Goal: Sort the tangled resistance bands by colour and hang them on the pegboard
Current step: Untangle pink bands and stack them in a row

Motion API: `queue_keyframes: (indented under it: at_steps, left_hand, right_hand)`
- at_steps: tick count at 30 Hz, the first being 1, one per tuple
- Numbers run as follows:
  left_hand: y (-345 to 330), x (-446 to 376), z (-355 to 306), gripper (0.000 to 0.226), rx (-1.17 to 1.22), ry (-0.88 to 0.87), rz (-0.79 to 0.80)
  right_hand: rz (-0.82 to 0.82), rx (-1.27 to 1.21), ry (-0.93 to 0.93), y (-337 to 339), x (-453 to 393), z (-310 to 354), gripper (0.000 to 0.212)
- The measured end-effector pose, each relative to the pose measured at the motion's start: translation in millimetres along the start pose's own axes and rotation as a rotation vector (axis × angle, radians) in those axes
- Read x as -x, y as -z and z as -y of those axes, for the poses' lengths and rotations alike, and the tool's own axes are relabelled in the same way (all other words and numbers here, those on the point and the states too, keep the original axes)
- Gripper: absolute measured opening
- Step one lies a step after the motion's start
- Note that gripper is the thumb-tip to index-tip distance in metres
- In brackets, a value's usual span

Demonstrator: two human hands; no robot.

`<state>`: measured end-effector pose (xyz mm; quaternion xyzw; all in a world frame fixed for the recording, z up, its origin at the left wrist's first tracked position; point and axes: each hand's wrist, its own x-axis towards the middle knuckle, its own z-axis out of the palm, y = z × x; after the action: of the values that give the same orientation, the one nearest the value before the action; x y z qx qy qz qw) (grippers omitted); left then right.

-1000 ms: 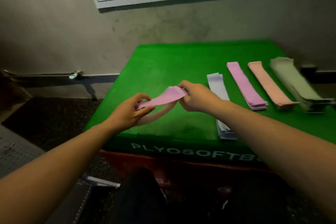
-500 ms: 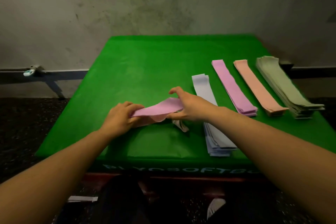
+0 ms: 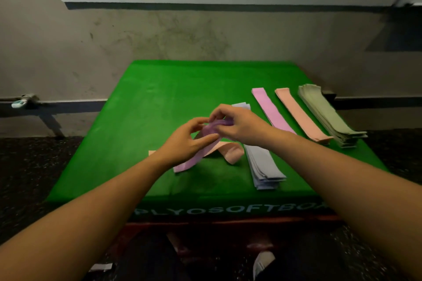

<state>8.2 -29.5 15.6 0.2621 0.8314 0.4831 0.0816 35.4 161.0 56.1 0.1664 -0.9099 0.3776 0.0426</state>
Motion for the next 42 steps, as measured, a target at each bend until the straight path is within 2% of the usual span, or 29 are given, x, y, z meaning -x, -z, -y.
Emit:
queue_keyframes:
  at_steps: [4, 8, 10, 12, 13, 17, 21, 24, 26, 29, 32, 35, 39, 42]
  left_hand:
    - [3, 7, -24, 0.014, 0.19, -0.036, -0.035]
    - [6, 24, -48, 0.013, 0.399, -0.016, -0.037]
    - [8, 30, -57, 0.017, 0.482, -0.003, -0.023]
    - [10, 36, -64, 0.016, 0.531, 0.011, -0.002]
    - [10, 39, -66, 0.015, 0.536, 0.004, 0.005]
    - [6, 48, -74, 0.016, 0.495, -0.054, 0.019]
    - [-4, 53, -85, 0.03, 0.51, -0.032, 0.132]
    - [-10, 56, -93, 0.046, 0.48, -0.001, 0.183]
    - [-14, 57, -99, 0.048, 0.448, -0.008, 0.187]
    - [-18, 60, -107, 0.042, 0.377, -0.037, 0.183]
    - [-24, 63, -116, 0.035, 0.353, -0.07, 0.226]
    - [-29, 66, -132, 0.025, 0.406, -0.071, 0.267]
    - [-36, 60, -154, 0.031, 0.443, -0.117, 0.232]
    - [-45, 53, -166, 0.014, 0.419, -0.137, 0.166]
  right_hand:
    - [-0.071, -0.045, 0.01, 11, 14, 19, 0.029]
    - [-0.069, -0.032, -0.026, 25, 38, 31, 0.037]
    - [-0.064, -0.005, -0.044, 32, 50, 30, 0.032]
    - [-0.08, 0.015, -0.057, 41, 62, 32, 0.016]
    - [-0.113, 0.011, -0.066, 45, 68, 33, 0.011]
    - [-0.213, -0.008, -0.111, 61, 88, 49, 0.032]
    - [-0.183, 0.013, -0.113, 74, 99, 61, 0.046]
    - [-0.157, -0.054, -0.113, 83, 108, 73, 0.054]
    - [-0.117, -0.117, -0.11, 87, 114, 79, 0.063]
    - [-0.099, -0.247, -0.101, 93, 122, 81, 0.058]
    - [-0.17, -0.294, -0.04, 96, 126, 86, 0.039]
    - [-0.256, -0.306, 0.008, 97, 129, 90, 0.043]
    - [-0.258, -0.389, 0.032, 104, 132, 88, 0.049]
    - [-0.287, -0.412, 0.035, 109, 133, 84, 0.047]
